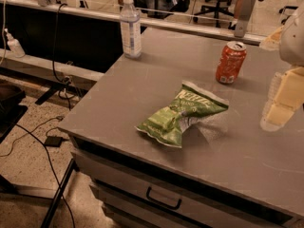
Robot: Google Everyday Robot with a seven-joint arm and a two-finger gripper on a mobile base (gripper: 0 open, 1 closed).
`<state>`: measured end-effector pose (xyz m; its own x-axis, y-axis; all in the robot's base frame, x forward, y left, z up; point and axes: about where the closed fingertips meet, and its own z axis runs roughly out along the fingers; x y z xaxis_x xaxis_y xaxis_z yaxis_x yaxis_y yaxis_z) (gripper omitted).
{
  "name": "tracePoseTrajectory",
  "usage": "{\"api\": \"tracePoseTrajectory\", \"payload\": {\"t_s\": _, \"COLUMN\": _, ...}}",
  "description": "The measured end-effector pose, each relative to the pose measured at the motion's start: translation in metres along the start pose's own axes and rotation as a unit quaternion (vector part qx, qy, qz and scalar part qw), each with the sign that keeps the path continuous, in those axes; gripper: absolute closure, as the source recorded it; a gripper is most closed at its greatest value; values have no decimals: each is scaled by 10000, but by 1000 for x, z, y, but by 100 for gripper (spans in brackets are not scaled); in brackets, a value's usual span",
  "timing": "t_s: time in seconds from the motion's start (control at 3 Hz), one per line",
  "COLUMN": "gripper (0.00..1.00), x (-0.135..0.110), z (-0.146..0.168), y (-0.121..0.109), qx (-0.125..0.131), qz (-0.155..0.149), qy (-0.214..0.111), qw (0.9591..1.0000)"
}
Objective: Move coke can near blue plastic bottle
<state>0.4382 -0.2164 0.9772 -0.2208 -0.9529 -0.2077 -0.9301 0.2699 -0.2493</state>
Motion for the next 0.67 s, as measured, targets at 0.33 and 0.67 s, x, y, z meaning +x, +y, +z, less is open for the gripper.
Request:
{"api": "tracePoseTrajectory", "payload": {"t_s": 0.33, "gripper": 0, "x": 0, "z": 0, "y": 0, "qx": 1, "qz": 0, "qy": 0, "qw": 10000}}
{"api": "tracePoseTrajectory", "payload": {"t_s": 0.67, "gripper": 0, "x": 0, "z": 4, "y": -18, "qx": 64, "qz": 63, "qy": -54, "qw": 9999}}
